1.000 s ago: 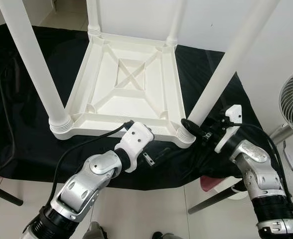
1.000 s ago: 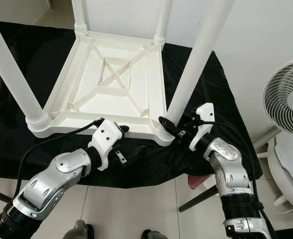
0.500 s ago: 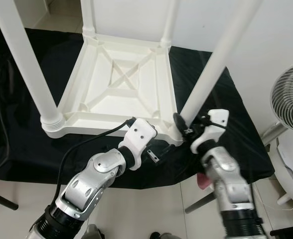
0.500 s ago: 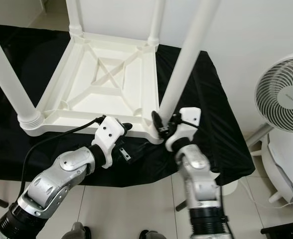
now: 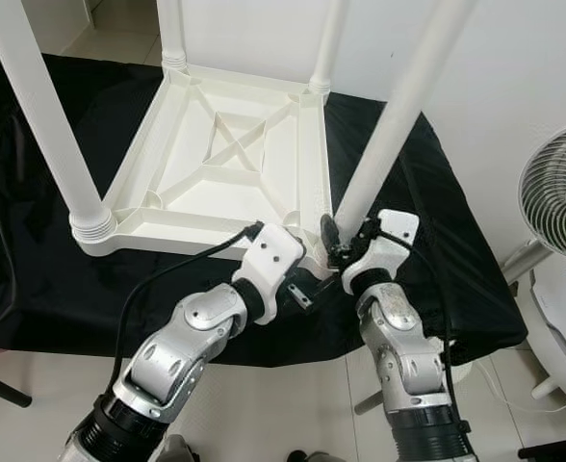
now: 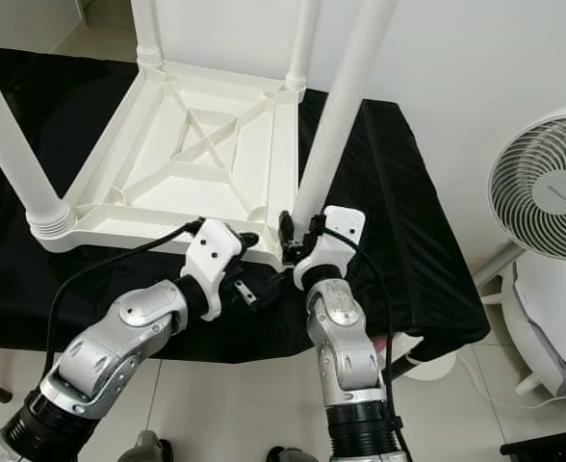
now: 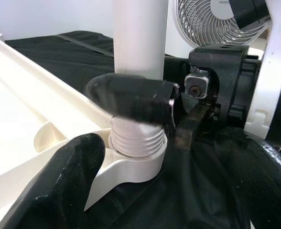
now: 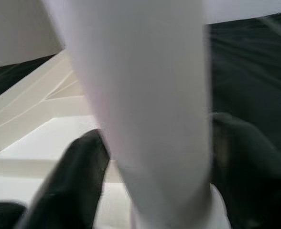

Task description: Building children table

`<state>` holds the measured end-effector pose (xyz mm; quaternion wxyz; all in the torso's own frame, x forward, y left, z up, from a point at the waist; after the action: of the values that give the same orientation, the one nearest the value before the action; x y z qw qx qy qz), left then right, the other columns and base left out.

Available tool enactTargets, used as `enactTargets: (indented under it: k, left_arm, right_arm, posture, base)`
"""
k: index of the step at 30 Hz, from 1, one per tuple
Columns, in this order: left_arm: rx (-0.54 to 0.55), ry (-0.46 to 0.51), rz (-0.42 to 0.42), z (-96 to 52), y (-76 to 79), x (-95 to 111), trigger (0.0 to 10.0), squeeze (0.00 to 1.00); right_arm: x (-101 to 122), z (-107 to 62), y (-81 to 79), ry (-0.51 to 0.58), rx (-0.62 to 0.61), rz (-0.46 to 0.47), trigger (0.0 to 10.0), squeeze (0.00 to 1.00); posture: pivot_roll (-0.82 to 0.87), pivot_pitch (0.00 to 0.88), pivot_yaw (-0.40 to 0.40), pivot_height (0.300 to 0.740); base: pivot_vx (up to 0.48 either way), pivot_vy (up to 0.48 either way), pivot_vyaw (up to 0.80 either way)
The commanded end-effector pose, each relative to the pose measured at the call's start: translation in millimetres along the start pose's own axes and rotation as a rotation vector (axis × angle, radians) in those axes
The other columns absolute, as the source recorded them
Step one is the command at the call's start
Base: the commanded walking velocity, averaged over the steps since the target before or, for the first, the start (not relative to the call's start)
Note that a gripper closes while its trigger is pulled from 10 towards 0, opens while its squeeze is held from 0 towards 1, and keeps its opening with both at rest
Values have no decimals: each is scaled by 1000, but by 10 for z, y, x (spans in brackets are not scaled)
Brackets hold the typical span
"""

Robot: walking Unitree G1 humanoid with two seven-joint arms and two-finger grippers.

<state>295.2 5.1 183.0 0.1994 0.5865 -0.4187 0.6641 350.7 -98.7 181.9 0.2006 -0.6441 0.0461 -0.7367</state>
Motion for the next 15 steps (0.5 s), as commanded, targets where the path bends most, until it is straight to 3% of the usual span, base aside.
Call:
enactTargets:
  k: [1,2,3,4,6,11,12,15]
  left_arm:
    - [-13,1,-6,19,26,-6,10000,0]
    - [-13,2,-6,22,26,-6,10000,0]
    - [-13,2,-6,22,26,-6,10000,0]
    - [-13,2,-6,26,24,-9,10000,0]
    - [-19,1,-6,20,37,-16,10000,0]
    - [-26,0,-5,14,49,-20,10000,0]
    - [-34,-3,1,13,66,-24,10000,0]
    - [-33,-2,-2,12,65,-17,10000,0]
  right_arm:
    - [1,-7,34,-17,69,-9,10000,1000]
    - [40,-3,69,-16,119,-39,10000,298]
    - [40,-3,69,-16,119,-39,10000,298]
    - [65,0,95,-14,146,-61,10000,0]
    - [98,12,138,-39,238,-85,10000,0]
    - [109,21,139,-66,317,-102,10000,0]
    - [76,30,112,-106,414,-122,10000,0]
    - [52,47,114,-126,448,-141,10000,0]
  posture:
    - [33,107,-104,740]
    - [31,100,-103,740]
    - [31,100,-103,740]
    - [32,97,-104,740]
    - [35,92,-102,740]
    - [37,91,-100,740]
    - [49,95,-100,740]
    - [53,96,-101,740]
  base:
    - [0,0,0]
    - [0,0,0]
    - [0,0,0]
    - [0,0,0]
    - [0,0,0]
    - [0,0,0]
    - [0,0,0]
    - [0,0,0]
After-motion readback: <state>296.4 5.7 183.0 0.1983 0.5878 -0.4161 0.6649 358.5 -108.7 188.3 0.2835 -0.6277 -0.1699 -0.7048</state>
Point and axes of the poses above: a point about 5 cm out from each wrist's last joint towards the gripper, its own z axis pointing out of the wrist towards the gripper, its own x axis along the axis of the wrist's last joint, y = z × x, the point moved 5 cm from there along z, pointing out of the wrist towards the gripper, and after that the axes turned 11 degrees about z, right-handed, at the moved point
